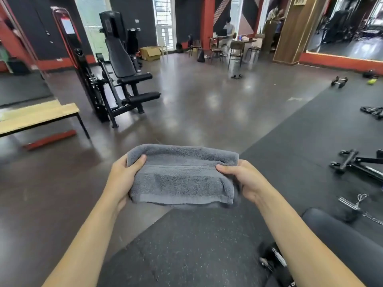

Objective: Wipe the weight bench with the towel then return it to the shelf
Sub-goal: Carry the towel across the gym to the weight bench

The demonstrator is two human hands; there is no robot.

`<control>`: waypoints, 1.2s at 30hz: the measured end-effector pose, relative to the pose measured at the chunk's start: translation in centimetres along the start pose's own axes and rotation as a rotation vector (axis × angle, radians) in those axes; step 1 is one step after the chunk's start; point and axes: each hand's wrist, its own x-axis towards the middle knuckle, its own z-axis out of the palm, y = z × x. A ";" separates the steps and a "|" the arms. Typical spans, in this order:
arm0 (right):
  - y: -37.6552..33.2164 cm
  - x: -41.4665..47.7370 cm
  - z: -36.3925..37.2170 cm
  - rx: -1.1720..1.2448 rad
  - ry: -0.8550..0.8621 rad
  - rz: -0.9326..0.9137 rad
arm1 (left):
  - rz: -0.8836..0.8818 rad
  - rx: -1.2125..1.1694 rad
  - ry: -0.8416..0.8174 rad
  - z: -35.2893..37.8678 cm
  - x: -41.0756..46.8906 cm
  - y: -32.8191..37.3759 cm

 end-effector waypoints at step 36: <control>-26.9 55.7 -54.8 -0.276 0.589 -0.329 | 0.365 0.392 -0.704 78.3 71.7 2.7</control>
